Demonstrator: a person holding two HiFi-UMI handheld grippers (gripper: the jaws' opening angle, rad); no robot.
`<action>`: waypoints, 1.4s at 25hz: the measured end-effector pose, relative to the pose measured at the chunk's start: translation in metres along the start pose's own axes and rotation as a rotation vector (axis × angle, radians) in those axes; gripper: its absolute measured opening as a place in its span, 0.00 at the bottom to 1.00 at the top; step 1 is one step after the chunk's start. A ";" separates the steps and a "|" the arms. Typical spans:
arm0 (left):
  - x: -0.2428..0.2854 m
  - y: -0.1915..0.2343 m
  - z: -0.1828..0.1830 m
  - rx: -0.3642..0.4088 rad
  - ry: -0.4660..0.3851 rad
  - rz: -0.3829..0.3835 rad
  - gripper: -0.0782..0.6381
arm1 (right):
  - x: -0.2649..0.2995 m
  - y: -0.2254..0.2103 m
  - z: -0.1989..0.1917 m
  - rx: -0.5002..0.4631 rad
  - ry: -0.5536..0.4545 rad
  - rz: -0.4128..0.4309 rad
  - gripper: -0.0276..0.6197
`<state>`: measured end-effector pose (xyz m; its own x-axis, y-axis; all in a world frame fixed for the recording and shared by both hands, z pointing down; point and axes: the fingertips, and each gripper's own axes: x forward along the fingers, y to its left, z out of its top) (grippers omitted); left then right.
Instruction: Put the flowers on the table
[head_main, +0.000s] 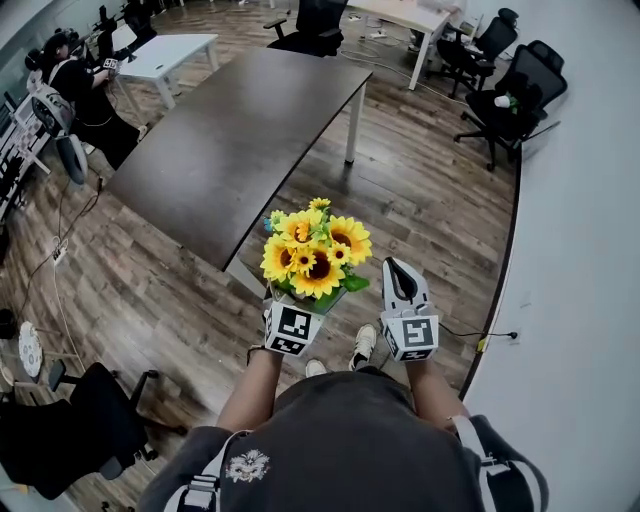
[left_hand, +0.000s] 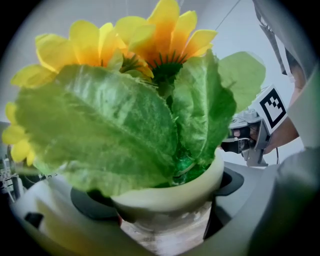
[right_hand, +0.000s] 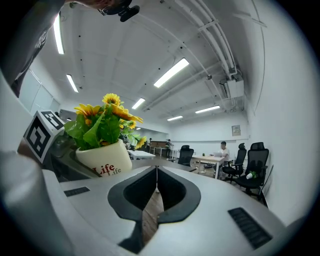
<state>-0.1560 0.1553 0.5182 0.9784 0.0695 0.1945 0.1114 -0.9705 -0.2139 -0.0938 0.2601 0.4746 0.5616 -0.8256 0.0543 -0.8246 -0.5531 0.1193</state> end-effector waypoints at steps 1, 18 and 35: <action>0.003 0.002 0.002 -0.002 -0.002 0.001 0.90 | 0.004 -0.003 -0.001 0.000 -0.002 0.003 0.08; 0.124 0.022 0.054 -0.023 -0.014 0.082 0.90 | 0.070 -0.129 -0.003 0.008 -0.059 0.030 0.08; 0.175 0.034 0.083 -0.020 -0.017 0.214 0.90 | 0.111 -0.195 0.009 0.025 -0.120 0.079 0.08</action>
<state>0.0337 0.1541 0.4654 0.9823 -0.1347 0.1304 -0.1023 -0.9680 -0.2291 0.1290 0.2756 0.4487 0.4840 -0.8732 -0.0570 -0.8681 -0.4873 0.0949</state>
